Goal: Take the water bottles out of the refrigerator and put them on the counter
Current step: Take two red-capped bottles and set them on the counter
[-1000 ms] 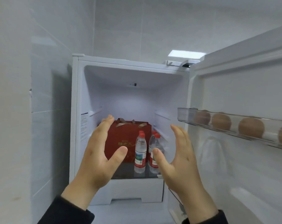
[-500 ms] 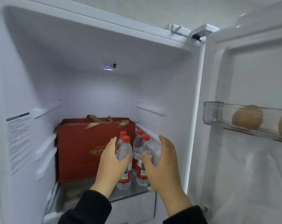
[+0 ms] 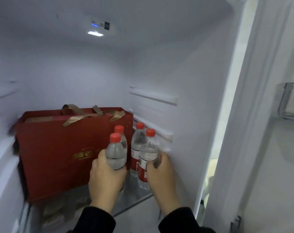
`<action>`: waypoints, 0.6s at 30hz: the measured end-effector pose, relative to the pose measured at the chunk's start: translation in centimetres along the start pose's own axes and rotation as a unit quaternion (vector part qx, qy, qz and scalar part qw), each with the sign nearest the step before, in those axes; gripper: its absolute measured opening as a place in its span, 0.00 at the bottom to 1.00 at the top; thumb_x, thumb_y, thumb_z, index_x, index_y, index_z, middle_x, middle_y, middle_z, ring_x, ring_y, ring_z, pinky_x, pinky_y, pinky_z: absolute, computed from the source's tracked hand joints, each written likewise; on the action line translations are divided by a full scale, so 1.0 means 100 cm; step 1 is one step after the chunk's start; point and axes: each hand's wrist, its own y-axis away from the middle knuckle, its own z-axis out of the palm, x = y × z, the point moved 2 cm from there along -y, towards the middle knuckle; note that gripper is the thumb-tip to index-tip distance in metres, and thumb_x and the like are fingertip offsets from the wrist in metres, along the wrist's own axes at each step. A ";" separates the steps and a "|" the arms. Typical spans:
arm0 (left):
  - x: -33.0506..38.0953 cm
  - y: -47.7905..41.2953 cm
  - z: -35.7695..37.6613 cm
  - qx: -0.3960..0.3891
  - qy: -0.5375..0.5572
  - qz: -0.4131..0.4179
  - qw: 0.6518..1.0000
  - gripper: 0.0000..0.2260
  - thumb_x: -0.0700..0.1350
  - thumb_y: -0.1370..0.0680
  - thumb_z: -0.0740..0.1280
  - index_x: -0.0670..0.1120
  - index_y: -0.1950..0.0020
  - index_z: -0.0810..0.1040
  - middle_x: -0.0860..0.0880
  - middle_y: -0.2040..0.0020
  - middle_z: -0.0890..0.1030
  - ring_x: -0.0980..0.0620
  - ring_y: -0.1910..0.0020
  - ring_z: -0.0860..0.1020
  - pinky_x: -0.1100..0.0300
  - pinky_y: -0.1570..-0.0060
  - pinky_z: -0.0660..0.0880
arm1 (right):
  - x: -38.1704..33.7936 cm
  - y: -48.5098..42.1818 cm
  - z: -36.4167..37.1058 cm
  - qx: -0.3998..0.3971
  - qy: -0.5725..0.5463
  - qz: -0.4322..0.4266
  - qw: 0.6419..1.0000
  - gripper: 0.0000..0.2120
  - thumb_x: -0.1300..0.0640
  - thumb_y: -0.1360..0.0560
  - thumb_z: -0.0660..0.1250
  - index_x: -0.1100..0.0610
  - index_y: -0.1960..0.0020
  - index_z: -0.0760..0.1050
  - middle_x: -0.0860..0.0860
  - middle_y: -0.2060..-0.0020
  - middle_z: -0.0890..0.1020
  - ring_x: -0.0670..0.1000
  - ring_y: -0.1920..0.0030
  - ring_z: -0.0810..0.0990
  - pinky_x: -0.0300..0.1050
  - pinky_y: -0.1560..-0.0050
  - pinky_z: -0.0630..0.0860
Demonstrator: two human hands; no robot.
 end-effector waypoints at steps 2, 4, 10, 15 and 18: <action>-0.014 -0.003 -0.011 0.024 -0.005 0.009 1.000 0.22 0.60 0.37 0.70 0.61 0.45 0.70 0.53 0.53 0.76 0.47 0.56 0.78 0.48 0.60 0.78 | 0.012 0.000 0.011 -0.016 -0.006 0.018 1.000 0.18 0.51 0.27 0.71 0.45 0.37 0.73 0.43 0.48 0.82 0.46 0.48 0.82 0.46 0.48 0.79; -0.026 -0.006 -0.018 0.029 0.004 0.024 0.999 0.23 0.60 0.36 0.73 0.62 0.45 0.70 0.54 0.52 0.77 0.49 0.54 0.79 0.47 0.59 0.79 | 0.023 0.000 0.019 -0.024 -0.002 0.041 0.999 0.20 0.50 0.29 0.74 0.47 0.39 0.74 0.44 0.47 0.83 0.46 0.48 0.82 0.49 0.47 0.80; -0.041 -0.004 -0.010 -0.020 0.108 -0.014 0.994 0.22 0.61 0.39 0.75 0.69 0.49 0.71 0.59 0.54 0.81 0.60 0.56 0.80 0.57 0.63 0.77 | 0.036 -0.015 0.037 -0.024 0.005 0.062 0.998 0.24 0.48 0.34 0.78 0.49 0.41 0.76 0.47 0.47 0.84 0.48 0.49 0.83 0.51 0.47 0.81; -0.052 -0.001 -0.004 -0.044 0.139 -0.054 0.988 0.26 0.62 0.45 0.76 0.71 0.52 0.68 0.64 0.56 0.78 0.65 0.58 0.77 0.63 0.66 0.72 | 0.039 -0.018 0.048 -0.037 0.007 0.072 0.997 0.27 0.49 0.37 0.81 0.50 0.43 0.73 0.48 0.48 0.83 0.50 0.50 0.84 0.53 0.48 0.82; -0.055 -0.001 -0.004 -0.039 0.150 -0.055 0.986 0.26 0.62 0.45 0.76 0.72 0.52 0.70 0.64 0.56 0.79 0.65 0.58 0.78 0.64 0.66 0.72 | 0.038 -0.012 0.050 -0.048 0.003 0.068 0.996 0.27 0.48 0.37 0.80 0.44 0.46 0.69 0.43 0.53 0.81 0.50 0.50 0.84 0.52 0.49 0.83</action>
